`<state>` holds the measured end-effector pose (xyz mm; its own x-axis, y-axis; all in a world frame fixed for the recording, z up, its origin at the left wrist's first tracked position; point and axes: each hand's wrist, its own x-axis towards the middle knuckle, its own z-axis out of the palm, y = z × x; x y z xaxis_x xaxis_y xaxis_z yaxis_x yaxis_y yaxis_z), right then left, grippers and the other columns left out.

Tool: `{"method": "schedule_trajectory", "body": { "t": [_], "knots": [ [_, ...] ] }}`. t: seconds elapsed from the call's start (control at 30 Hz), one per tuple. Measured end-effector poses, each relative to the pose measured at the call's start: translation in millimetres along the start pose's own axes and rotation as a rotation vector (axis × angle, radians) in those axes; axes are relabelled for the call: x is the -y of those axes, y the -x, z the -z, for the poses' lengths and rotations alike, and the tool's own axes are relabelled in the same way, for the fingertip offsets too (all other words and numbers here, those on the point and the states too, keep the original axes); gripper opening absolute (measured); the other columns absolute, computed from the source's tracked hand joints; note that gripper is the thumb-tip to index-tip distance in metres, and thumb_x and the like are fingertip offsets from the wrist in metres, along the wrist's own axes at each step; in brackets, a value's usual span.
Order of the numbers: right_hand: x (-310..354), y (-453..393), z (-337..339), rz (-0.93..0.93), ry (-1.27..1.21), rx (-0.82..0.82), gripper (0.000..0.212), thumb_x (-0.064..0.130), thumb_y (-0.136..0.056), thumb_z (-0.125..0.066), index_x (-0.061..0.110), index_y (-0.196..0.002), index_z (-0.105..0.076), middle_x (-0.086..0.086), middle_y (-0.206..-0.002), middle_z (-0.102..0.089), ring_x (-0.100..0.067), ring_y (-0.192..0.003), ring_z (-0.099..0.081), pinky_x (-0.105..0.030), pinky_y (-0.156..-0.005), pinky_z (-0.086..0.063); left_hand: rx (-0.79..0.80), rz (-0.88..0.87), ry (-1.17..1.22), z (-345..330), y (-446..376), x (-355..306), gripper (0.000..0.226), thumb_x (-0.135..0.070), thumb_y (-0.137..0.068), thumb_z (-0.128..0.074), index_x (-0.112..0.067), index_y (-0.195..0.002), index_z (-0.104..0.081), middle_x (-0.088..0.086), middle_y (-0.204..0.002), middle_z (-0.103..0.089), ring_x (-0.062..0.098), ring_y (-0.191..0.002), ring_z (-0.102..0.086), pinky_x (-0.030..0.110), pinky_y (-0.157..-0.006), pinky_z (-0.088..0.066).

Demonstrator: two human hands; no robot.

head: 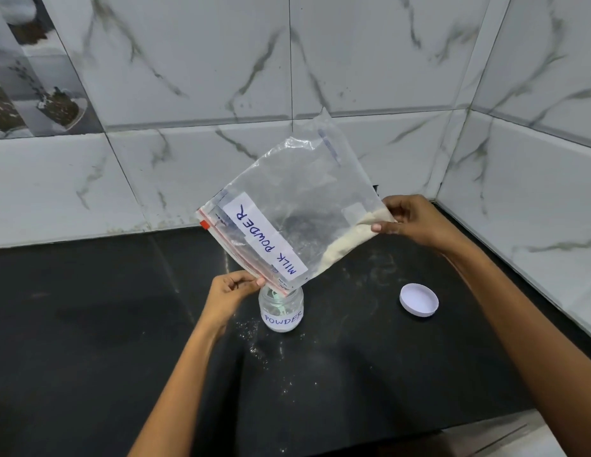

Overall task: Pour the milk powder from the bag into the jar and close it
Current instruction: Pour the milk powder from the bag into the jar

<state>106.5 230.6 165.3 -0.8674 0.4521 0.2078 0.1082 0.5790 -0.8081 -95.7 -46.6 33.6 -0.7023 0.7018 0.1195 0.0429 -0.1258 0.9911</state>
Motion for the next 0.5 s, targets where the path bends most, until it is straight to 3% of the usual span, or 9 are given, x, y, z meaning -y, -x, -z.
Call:
{"method": "schedule_trajectory", "body": {
  "t": [0.13, 0.3, 0.4, 0.5],
  "knots": [
    [-2.0, -2.0, 2.9, -0.062, -0.111, 0.052, 0.016, 0.003, -0.083, -0.069, 0.0, -0.098, -0.066, 0.0, -0.077, -0.067, -0.004, -0.07, -0.066, -0.019, -0.068, -0.059, -0.046, -0.003, -0.001, 1.1, -3.1, 5.5, 0.005, -0.007, -0.076, -0.074, -0.007, -0.08, -0.075, 0.006, -0.08, -0.076, 0.013, -0.079, -0.071, 0.015, -0.073, -0.053],
    [-4.3, -4.2, 1.0, -0.09, -0.183, 0.014, 0.019, 0.004, -0.083, -0.068, 0.003, -0.102, -0.067, -0.001, -0.086, -0.073, -0.001, -0.074, -0.069, -0.014, -0.069, -0.057, -0.05, -0.036, -0.015, -3.8, -3.9, 4.4, 0.003, -0.001, -0.08, -0.069, -0.003, -0.081, -0.071, 0.002, -0.077, -0.076, 0.01, -0.075, -0.071, 0.014, -0.07, -0.053],
    [-4.3, -2.6, 1.9, -0.096, -0.23, -0.032, 0.017, 0.006, -0.084, -0.067, 0.007, -0.101, -0.069, 0.01, -0.074, -0.076, 0.0, -0.072, -0.07, -0.009, -0.064, -0.053, -0.056, -0.059, -0.022, -4.1, -4.3, 4.8, 0.005, -0.005, -0.08, -0.07, -0.001, -0.082, -0.07, 0.007, -0.081, -0.076, 0.015, -0.08, -0.072, 0.017, -0.074, -0.054],
    [-4.4, -2.3, 1.0, -0.088, -0.272, -0.124, 0.019, 0.005, -0.084, -0.067, 0.001, -0.103, -0.069, 0.002, -0.08, -0.074, -0.002, -0.07, -0.07, -0.01, -0.063, -0.053, -0.061, -0.068, -0.011, -4.5, -5.7, 5.3, 0.013, -0.015, -0.077, -0.073, -0.003, -0.083, -0.071, 0.011, -0.085, -0.076, 0.018, -0.083, -0.072, 0.02, -0.077, -0.055]
  ]
}}
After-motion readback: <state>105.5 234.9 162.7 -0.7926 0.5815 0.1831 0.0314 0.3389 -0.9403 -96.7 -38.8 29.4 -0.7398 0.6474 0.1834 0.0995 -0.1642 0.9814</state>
